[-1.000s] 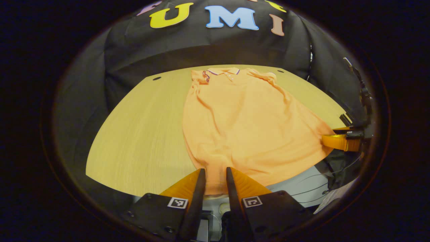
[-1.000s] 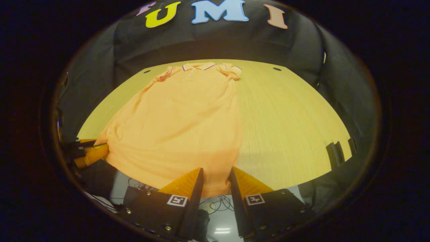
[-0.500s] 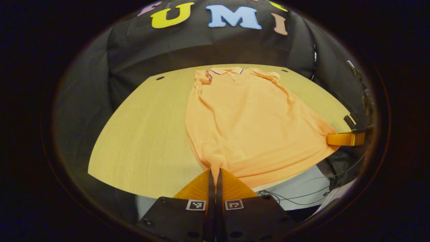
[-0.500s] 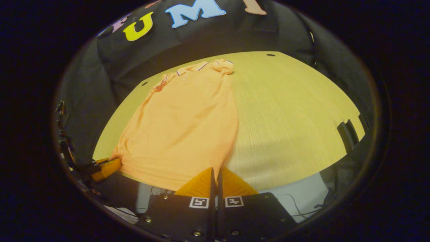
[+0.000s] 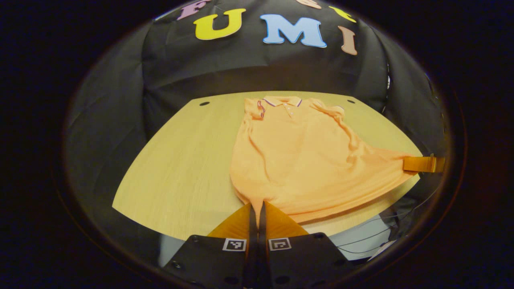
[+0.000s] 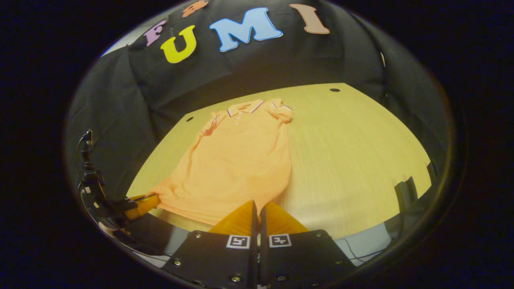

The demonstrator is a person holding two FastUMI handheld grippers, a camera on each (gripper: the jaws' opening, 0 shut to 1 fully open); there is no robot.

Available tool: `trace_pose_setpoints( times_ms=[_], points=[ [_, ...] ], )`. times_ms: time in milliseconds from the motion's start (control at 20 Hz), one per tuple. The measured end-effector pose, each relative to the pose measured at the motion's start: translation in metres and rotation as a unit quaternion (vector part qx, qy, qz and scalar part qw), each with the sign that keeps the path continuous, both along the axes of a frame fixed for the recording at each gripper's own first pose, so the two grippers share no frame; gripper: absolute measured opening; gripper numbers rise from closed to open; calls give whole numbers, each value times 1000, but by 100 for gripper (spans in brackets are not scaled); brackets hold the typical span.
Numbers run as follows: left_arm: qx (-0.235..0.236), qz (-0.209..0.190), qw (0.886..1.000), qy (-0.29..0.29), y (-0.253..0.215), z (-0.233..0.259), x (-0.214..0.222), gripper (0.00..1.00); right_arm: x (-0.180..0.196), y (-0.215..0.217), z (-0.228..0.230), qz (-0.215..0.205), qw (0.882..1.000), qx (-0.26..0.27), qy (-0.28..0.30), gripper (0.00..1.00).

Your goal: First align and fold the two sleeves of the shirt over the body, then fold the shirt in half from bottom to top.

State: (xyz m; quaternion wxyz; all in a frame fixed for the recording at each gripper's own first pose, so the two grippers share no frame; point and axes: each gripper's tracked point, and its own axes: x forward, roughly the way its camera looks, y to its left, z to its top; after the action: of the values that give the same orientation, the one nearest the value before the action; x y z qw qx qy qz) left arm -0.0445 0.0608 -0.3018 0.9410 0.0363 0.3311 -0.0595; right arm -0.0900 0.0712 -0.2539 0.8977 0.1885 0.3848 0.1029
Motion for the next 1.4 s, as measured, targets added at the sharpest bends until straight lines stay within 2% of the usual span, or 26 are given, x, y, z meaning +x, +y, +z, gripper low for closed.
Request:
trace_pose_setpoints(
  times_ms=[400, 900, 1300, 1350, 1400],
  points=[
    [-8, -30, 998, -59, -16, 58, 73, 6, 61, -12, 48, -18, 998, -32, -57, 3],
    [-60, -36, 995, -69, -21, 80, 181, 7, 157, -14, 77, -49, 994, -60, -81, 3],
    [-70, -99, 990, -72, -41, 81, 264, 5, 230, -9, 76, -91, 990, -86, -64, 3],
    [-74, -104, 989, -73, -43, 80, 275, 6, 239, -8, 74, -96, 989, -92, -61, 7],
    [-80, -109, 988, -73, -46, 79, 284, 6, 248, -8, 72, -101, 988, -96, -61, 3]
  ],
)
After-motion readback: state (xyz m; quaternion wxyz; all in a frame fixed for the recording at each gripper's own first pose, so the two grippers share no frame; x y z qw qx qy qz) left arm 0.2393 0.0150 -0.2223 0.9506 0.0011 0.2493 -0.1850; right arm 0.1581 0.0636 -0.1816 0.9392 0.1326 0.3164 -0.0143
